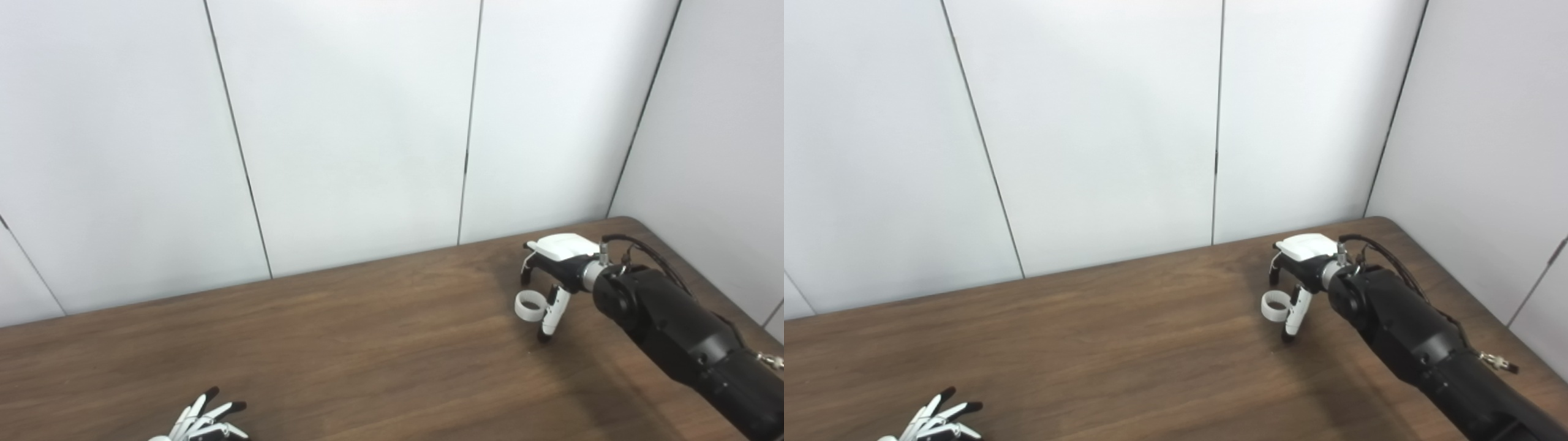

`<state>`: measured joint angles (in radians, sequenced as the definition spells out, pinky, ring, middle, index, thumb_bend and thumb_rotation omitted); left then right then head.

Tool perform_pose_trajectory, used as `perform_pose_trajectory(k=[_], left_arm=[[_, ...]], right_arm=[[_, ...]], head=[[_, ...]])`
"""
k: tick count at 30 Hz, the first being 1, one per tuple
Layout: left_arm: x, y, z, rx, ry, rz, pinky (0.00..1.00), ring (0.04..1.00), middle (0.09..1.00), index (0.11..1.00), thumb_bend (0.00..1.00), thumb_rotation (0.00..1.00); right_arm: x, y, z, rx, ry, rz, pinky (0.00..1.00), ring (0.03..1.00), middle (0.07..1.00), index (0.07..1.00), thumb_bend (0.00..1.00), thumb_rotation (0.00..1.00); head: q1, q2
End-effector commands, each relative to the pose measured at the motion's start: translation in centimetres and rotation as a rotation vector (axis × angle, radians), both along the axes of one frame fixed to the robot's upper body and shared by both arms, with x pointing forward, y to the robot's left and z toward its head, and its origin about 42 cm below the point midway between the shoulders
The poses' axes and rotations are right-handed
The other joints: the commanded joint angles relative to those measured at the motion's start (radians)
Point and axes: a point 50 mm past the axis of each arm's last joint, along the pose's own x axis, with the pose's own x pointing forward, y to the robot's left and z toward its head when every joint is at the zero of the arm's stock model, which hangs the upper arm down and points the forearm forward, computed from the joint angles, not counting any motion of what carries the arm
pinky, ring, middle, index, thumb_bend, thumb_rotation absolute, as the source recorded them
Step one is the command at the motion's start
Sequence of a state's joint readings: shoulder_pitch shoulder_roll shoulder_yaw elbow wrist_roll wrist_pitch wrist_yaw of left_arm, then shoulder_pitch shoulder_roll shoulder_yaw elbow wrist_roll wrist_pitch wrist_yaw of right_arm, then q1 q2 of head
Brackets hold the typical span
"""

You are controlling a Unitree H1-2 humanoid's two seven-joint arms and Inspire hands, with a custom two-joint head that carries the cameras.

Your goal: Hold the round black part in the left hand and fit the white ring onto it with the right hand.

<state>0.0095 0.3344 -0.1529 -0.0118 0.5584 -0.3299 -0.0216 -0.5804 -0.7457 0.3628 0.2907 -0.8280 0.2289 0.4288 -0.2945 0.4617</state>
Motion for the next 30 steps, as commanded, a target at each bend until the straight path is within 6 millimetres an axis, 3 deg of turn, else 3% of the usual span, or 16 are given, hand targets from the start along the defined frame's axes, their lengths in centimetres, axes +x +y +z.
perform_pose_trajectory(k=[1, 18, 30], left_arm=[[-0.6, -0.7, -0.5, -0.026, -0.002, -0.008, 1.00, 0.999, 0.852, 0.480, 0.52, 0.04], [-0.6, -1.9, -0.3, -0.019, -0.007, -0.007, 1.00, 0.992, 0.849, 0.480, 0.52, 0.04], [-0.5, -2.1, -0.6, -0.027, -0.009, -0.004, 1.00, 0.997, 0.850, 0.480, 0.52, 0.04]], right_arm=[[-0.1, -0.9, 0.7, -0.015, -0.027, -0.007, 1.00, 1.000, 1.000, 0.682, 0.96, 0.26], [-0.8, -1.3, 0.6, 0.017, -0.069, 0.054, 1.00, 1.000, 1.000, 0.676, 0.97, 0.27], [-0.8, -1.1, 0.1, 0.038, -0.064, 0.060, 1.00, 1.000, 1.000, 0.647, 0.95, 0.22]], head=[[0.001, 0.001], [0.089, 0.004], [0.088, 0.004]])
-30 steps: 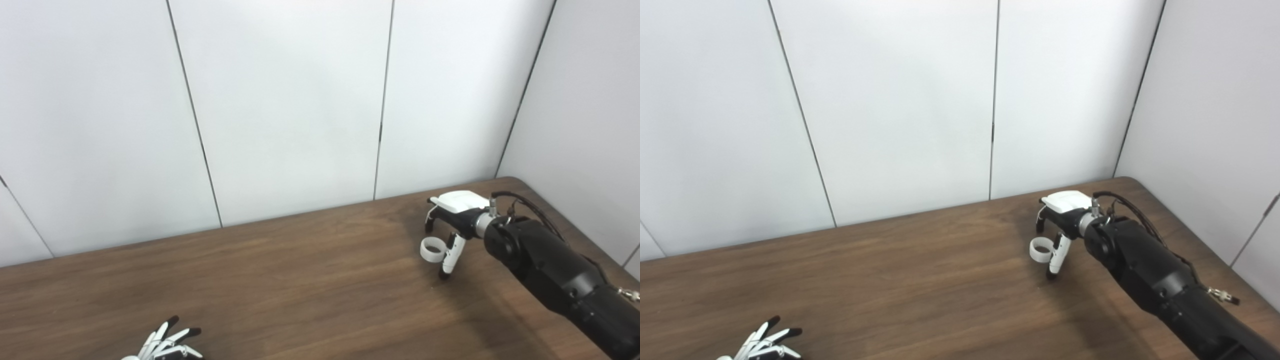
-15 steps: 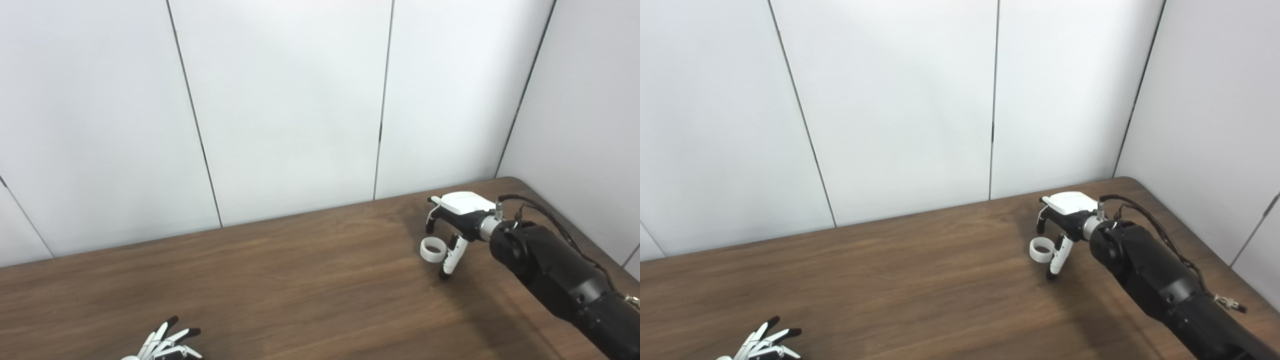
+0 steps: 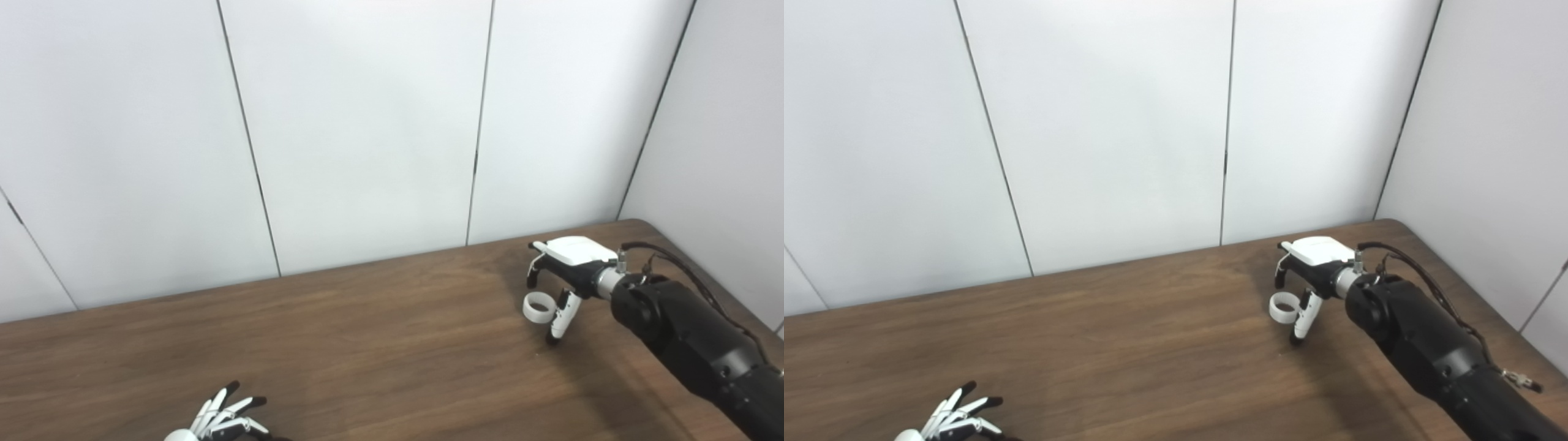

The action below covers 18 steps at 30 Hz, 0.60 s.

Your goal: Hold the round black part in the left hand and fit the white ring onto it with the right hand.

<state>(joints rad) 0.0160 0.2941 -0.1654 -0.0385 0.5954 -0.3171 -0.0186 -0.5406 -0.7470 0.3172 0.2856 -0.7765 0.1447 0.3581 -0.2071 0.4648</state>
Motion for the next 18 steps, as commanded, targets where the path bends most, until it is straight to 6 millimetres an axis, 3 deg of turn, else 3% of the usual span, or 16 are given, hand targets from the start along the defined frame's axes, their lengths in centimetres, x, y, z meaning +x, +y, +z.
perform_pose_trajectory(k=[1, 18], left_arm=[[-0.25, -0.34, -0.78, -0.020, 0.006, 0.003, 1.00, 0.997, 0.851, 0.480, 0.52, 0.04], [-0.24, -0.25, -0.74, -0.020, 0.002, 0.001, 1.00, 0.997, 0.850, 0.479, 0.52, 0.04]], right_arm=[[-0.02, -0.62, 0.52, -0.021, -0.015, 0.001, 1.00, 1.000, 1.000, 0.641, 0.95, 0.22], [-0.12, -0.67, 0.69, -0.009, -0.022, 0.017, 1.00, 1.000, 0.988, 0.568, 0.89, 0.15]], head=[[-0.001, 0.001], [-0.016, 0.003]])
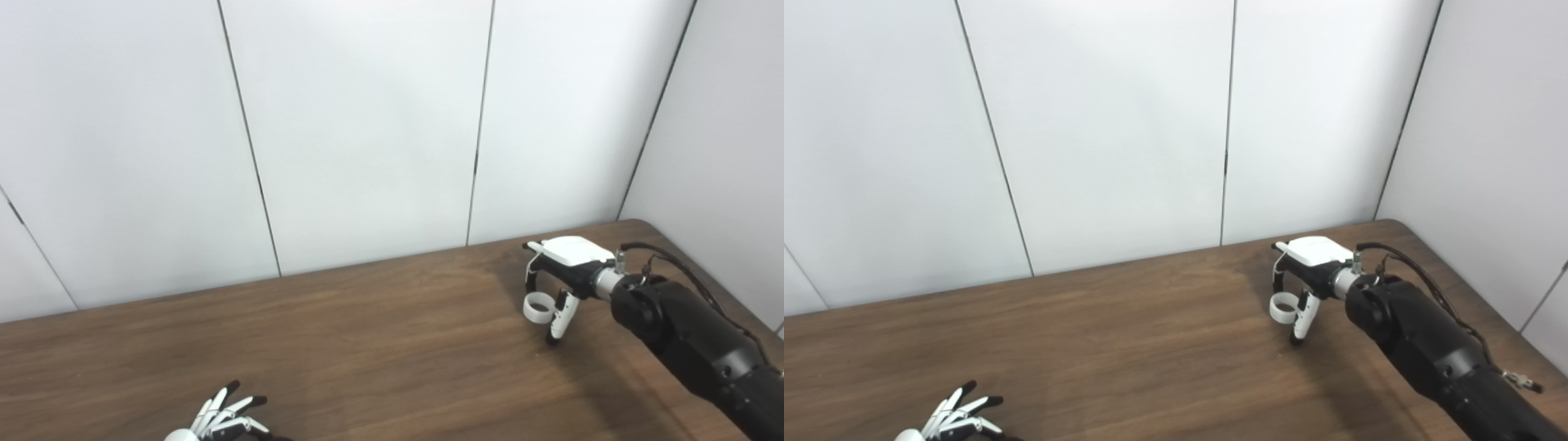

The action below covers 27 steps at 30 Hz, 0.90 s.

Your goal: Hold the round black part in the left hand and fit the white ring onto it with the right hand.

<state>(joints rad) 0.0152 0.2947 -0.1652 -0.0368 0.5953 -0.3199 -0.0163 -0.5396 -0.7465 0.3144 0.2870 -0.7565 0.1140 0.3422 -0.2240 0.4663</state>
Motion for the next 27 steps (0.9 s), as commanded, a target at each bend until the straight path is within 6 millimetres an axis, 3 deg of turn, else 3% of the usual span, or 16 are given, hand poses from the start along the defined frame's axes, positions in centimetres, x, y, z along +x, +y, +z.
perform_pose_trajectory(k=[1, 7, 8, 9, 11, 27], left_arm=[[-0.26, -0.26, -0.76, -0.019, 0.002, -0.001, 1.00, 0.996, 0.850, 0.479, 0.52, 0.04], [-0.31, -0.18, -0.72, -0.018, 0.004, -0.003, 1.00, 0.997, 0.852, 0.480, 0.52, 0.04], [-0.32, -0.17, -0.71, -0.019, 0.004, -0.003, 1.00, 0.997, 0.853, 0.480, 0.52, 0.04], [-0.32, -0.15, -0.70, -0.019, 0.004, -0.003, 1.00, 0.997, 0.853, 0.480, 0.52, 0.04], [-0.34, -0.10, -0.69, -0.022, 0.006, -0.002, 1.00, 0.997, 0.853, 0.480, 0.52, 0.04], [-0.46, 0.22, -0.70, -0.020, 0.010, -0.004, 1.00, 0.994, 0.854, 0.480, 0.52, 0.04]], right_arm=[[-0.11, -0.85, 0.66, -0.028, -0.009, -0.012, 1.00, 1.000, 0.986, 0.562, 0.88, 0.15], [0.02, -0.86, 0.62, -0.039, 0.003, -0.014, 1.00, 1.000, 0.981, 0.561, 0.82, 0.16], [0.01, -0.82, 0.66, -0.042, 0.007, -0.016, 1.00, 1.000, 0.983, 0.526, 0.68, 0.15], [0.01, -0.80, 0.68, -0.044, 0.010, -0.018, 1.00, 1.000, 0.984, 0.509, 0.60, 0.15], [-0.01, -0.70, 0.74, -0.051, 0.012, -0.019, 1.00, 1.000, 0.983, 0.494, 0.54, 0.14], [0.28, -0.56, 0.59, -0.066, 0.029, -0.031, 0.99, 1.000, 0.984, 0.490, 0.51, 0.14]], head=[[0.001, 0.001], [-0.003, 0.001], [-0.004, 0.002], [-0.004, 0.002], [-0.009, 0.003], [-0.018, 0.005]])
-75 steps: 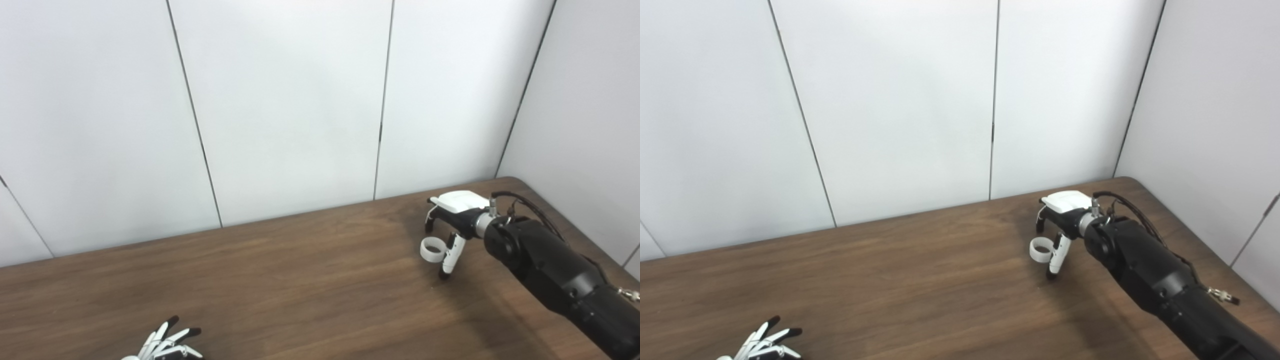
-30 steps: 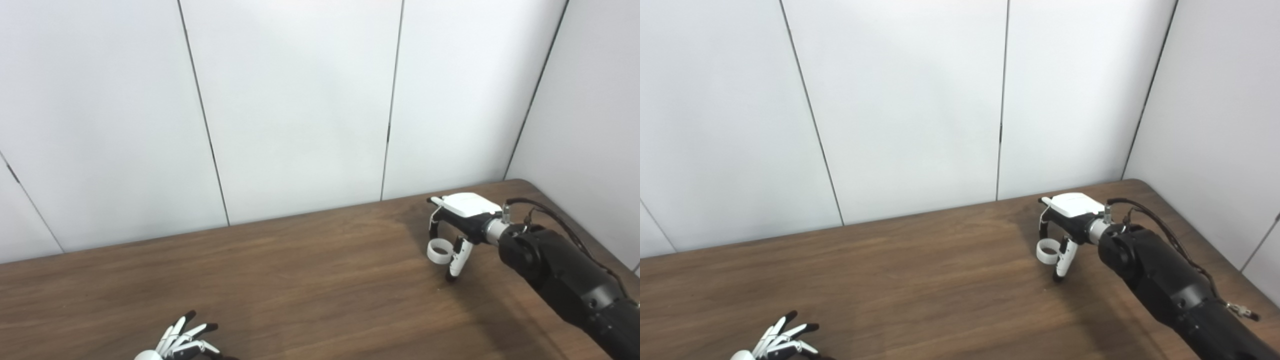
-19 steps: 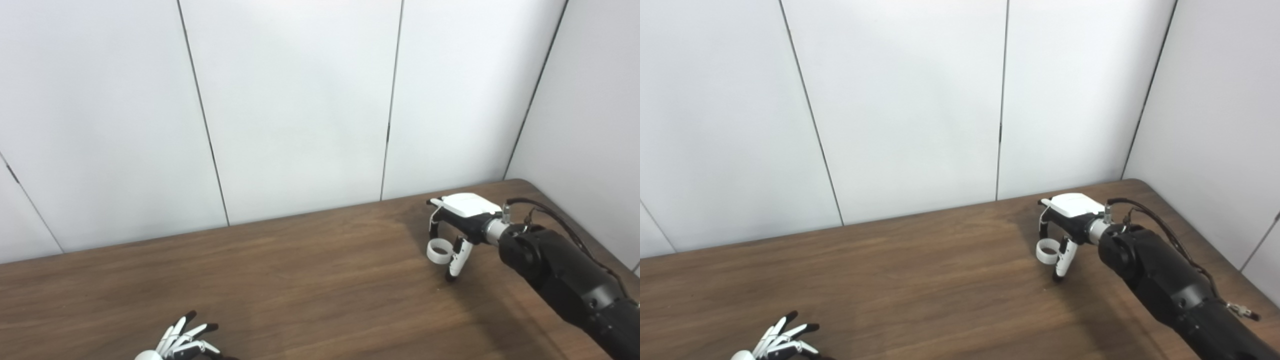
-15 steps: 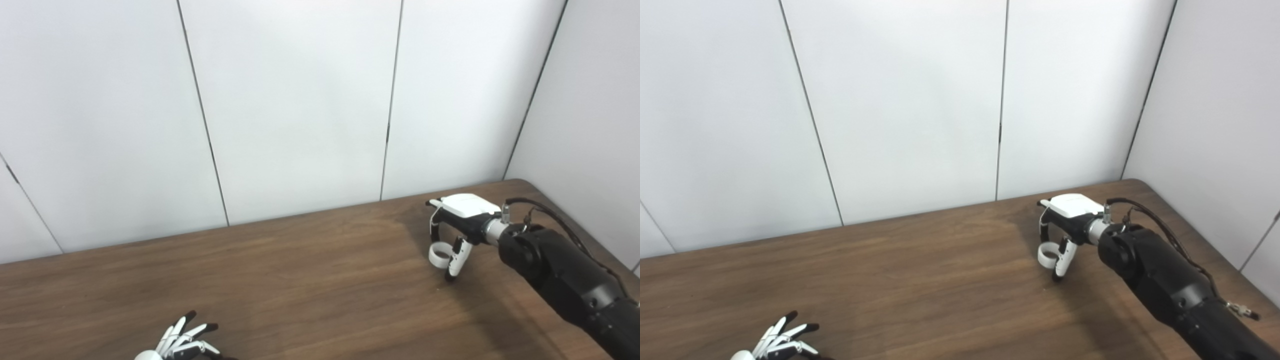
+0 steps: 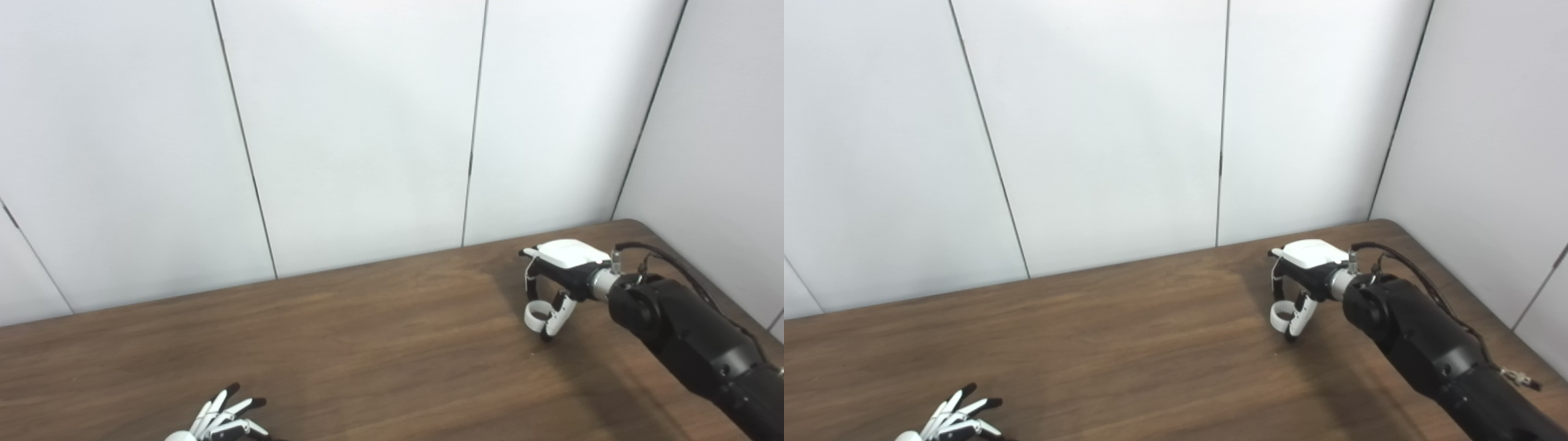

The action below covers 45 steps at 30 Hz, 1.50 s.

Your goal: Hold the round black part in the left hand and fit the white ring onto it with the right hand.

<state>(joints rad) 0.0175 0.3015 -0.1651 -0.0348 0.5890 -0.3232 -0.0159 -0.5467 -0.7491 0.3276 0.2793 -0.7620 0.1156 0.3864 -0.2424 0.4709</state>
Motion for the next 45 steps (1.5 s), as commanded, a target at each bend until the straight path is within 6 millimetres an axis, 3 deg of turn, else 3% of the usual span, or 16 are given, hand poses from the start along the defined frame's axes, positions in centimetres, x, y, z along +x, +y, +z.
perform_pose_trajectory(k=[1, 13, 28, 45], left_arm=[[-0.4, 0.0, -0.6, -0.021, 0.008, -0.002, 1.00, 0.994, 0.854, 0.480, 0.52, 0.04], [-0.1, -0.1, -0.8, -0.019, 0.010, -0.001, 1.00, 0.998, 0.851, 0.480, 0.52, 0.04], [0.1, -0.3, -1.0, -0.001, 0.015, 0.002, 1.00, 1.000, 0.851, 0.480, 0.52, 0.04], [0.4, -0.3, -1.0, 0.004, 0.018, 0.001, 1.00, 1.000, 0.851, 0.480, 0.52, 0.04]], right_arm=[[0.2, -0.9, 0.6, -0.052, -0.010, -0.042, 0.99, 1.000, 0.984, 0.490, 0.51, 0.14], [0.1, -0.9, 1.1, -0.031, -0.030, -0.030, 1.00, 1.000, 0.979, 0.489, 0.52, 0.14], [0.2, 0.1, 2.7, 0.003, -0.113, 0.055, 0.95, 1.000, 0.956, 0.481, 0.52, 0.12], [0.0, 1.6, 4.3, 0.041, -0.169, 0.105, 0.97, 1.000, 0.956, 0.482, 0.52, 0.13]], head=[[-0.001, 0.000], [-0.002, -0.004], [-0.002, -0.008], [0.000, -0.005]])
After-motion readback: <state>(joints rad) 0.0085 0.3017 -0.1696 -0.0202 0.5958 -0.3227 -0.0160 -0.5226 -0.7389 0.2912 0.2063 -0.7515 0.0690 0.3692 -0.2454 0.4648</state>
